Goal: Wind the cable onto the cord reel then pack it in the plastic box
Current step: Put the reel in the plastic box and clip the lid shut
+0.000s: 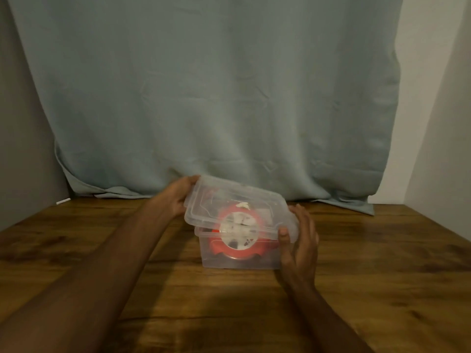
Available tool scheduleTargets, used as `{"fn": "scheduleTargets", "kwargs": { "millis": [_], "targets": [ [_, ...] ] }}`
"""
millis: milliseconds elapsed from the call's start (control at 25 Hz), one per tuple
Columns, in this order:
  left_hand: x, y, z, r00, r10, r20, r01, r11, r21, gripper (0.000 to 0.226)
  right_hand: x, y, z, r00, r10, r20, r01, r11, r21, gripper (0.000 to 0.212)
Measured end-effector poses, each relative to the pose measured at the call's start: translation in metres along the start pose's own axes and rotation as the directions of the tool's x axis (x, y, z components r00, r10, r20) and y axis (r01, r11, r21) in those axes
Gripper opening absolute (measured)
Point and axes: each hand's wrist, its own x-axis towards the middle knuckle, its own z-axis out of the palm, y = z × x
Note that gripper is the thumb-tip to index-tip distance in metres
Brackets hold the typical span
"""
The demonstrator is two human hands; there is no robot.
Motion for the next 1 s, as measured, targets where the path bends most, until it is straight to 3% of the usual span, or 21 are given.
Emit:
{"fn": "scheduleTargets", "kwargs": {
  "millis": [160, 360, 480, 560, 680, 840, 1000],
  "targets": [
    [0.03, -0.022, -0.006, 0.94, 0.213, -0.265, -0.147, 0.958, 0.248, 0.024, 0.0, 0.0, 0.003, 0.999, 0.027, 0.047, -0.023, 0.996, -0.09, 0.061],
    [0.034, -0.044, -0.01, 0.959, 0.254, -0.124, -0.151, 0.83, 0.537, 0.007, 0.005, 0.004, 0.005, 1.0, 0.03, 0.004, -0.029, 0.997, -0.07, 0.04],
    [0.035, -0.045, -0.009, 0.953, 0.3, -0.036, -0.189, 0.686, 0.703, 0.027, 0.004, 0.001, 0.006, 1.0, 0.015, -0.026, -0.015, 1.0, -0.017, 0.033],
    [0.035, -0.047, -0.01, 0.947, 0.321, -0.029, -0.201, 0.66, 0.724, 0.025, 0.004, 0.0, 0.006, 0.999, -0.008, -0.049, 0.009, 1.0, 0.022, 0.024],
    [0.032, -0.052, -0.01, 0.943, 0.329, -0.053, -0.222, 0.737, 0.638, 0.022, 0.005, 0.0, 0.005, 0.996, 0.003, -0.089, 0.003, 0.998, 0.066, 0.015],
    [0.028, -0.055, -0.01, 0.941, 0.329, -0.078, -0.218, 0.766, 0.604, 0.02, 0.004, -0.002, 0.008, 0.982, 0.15, -0.112, -0.139, 0.985, 0.101, 0.004],
    [0.025, -0.053, -0.007, 0.932, 0.359, -0.04, -0.233, 0.681, 0.694, 0.015, 0.003, -0.001, 0.006, 0.979, 0.186, -0.079, -0.179, 0.98, 0.086, 0.009]
  ]
}}
